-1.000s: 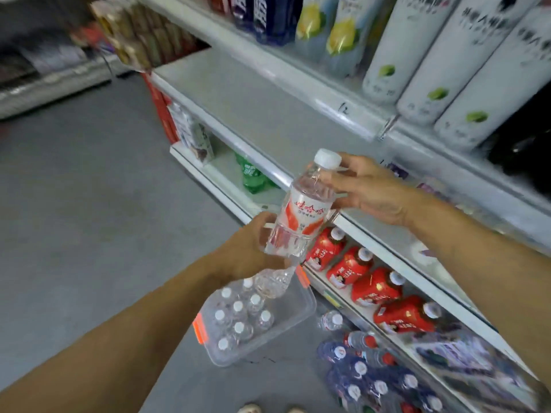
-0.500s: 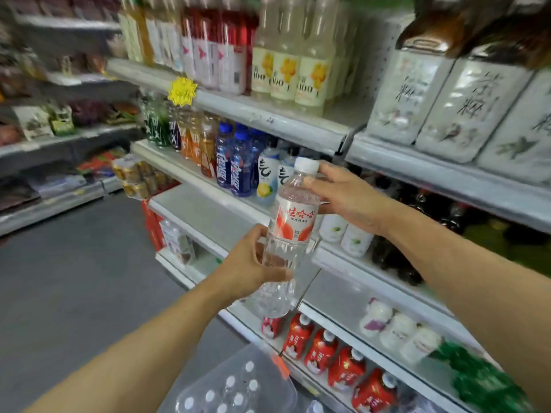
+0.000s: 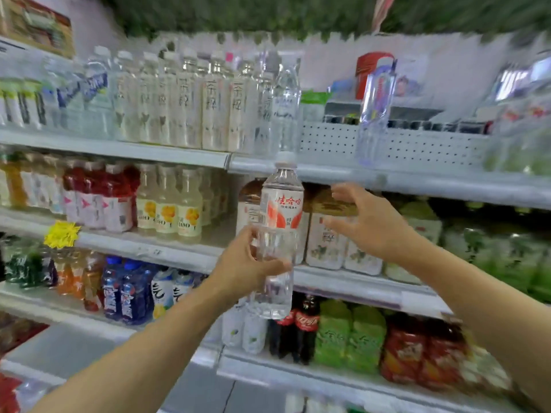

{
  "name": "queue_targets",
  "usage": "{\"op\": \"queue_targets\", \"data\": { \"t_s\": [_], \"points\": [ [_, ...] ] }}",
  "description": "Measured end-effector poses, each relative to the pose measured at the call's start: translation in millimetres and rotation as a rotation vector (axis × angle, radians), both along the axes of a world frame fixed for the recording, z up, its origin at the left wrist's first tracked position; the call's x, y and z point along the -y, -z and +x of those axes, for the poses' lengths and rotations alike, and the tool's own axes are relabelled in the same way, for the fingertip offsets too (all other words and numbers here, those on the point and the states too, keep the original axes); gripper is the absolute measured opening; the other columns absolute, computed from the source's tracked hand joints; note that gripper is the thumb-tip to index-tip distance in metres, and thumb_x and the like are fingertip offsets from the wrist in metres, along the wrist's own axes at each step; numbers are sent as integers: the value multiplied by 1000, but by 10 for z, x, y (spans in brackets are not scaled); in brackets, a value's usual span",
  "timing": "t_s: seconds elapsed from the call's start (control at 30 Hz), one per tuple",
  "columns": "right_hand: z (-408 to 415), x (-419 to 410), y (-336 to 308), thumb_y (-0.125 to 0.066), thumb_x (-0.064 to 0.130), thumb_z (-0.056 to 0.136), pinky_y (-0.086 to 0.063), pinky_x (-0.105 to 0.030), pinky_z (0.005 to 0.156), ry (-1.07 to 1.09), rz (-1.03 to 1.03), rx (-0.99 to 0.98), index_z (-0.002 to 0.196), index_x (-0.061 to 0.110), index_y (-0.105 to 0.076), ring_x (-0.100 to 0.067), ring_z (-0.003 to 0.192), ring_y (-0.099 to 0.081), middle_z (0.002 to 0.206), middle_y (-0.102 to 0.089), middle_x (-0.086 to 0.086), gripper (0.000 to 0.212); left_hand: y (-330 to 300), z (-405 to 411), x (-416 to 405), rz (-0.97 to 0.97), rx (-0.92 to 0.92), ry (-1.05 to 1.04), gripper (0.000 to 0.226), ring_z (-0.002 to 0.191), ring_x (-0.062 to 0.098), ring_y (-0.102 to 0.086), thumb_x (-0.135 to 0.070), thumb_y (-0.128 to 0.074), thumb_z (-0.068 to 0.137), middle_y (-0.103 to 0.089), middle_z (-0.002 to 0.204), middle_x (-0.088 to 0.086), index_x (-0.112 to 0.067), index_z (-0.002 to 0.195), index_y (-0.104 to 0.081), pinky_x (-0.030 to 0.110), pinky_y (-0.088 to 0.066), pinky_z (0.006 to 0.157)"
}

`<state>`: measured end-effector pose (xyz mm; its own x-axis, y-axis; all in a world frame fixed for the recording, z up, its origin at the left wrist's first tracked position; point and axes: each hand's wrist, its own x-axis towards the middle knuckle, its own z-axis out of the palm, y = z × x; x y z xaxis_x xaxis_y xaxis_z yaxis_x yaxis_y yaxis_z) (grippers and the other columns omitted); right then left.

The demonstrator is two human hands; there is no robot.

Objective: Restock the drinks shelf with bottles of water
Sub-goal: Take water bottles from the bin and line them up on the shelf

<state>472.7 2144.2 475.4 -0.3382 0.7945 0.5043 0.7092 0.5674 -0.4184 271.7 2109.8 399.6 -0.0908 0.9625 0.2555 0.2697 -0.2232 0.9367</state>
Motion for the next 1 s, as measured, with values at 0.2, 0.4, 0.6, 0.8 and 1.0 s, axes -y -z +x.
{"op": "queue_targets", "data": {
  "t_s": [0.2,0.4,0.6,0.8,1.0],
  "points": [
    [845,108,-226,-62,40,88,-27,-29,108,217,80,111,142,24,-31,-13,134,-32,146,-35,4,65,-494,782,-262,50,-20,167,52,85,14,-67,-21,-80,71,-70,96,0,-23,112,-47,25,-48,65],
    [1708,-8,-329,-60,40,89,-25,-31,109,419,97,154,143,23,-29,-15,136,-25,147,-30,2,65,-908,1598,-505,127,-40,294,54,92,11,-62,-25,-77,73,-64,108,-3,-24,118,-47,25,-46,66],
    [2485,-253,-481,-59,42,88,-25,-34,110,520,94,166,143,22,-28,-17,137,-23,148,-28,0,67,-1303,2315,-893,161,-21,352,58,88,21,-68,-26,-77,72,-67,107,6,-20,121,-47,38,-57,75],
    [3031,-648,-614,-58,46,89,-20,-32,113,506,151,251,147,18,-23,-18,139,-21,151,-25,-1,73,-1790,2954,-1346,269,-6,327,58,94,21,-62,-28,-76,73,-63,105,5,-18,121,-45,33,-48,69],
    [3249,-1106,-661,-54,53,89,-19,-31,113,424,207,313,146,21,-23,-16,139,-21,151,-24,1,72,-2140,3423,-1899,326,3,260,51,81,10,-58,-19,-75,75,-60,90,-4,-13,117,-47,25,-43,63]
  ]
}}
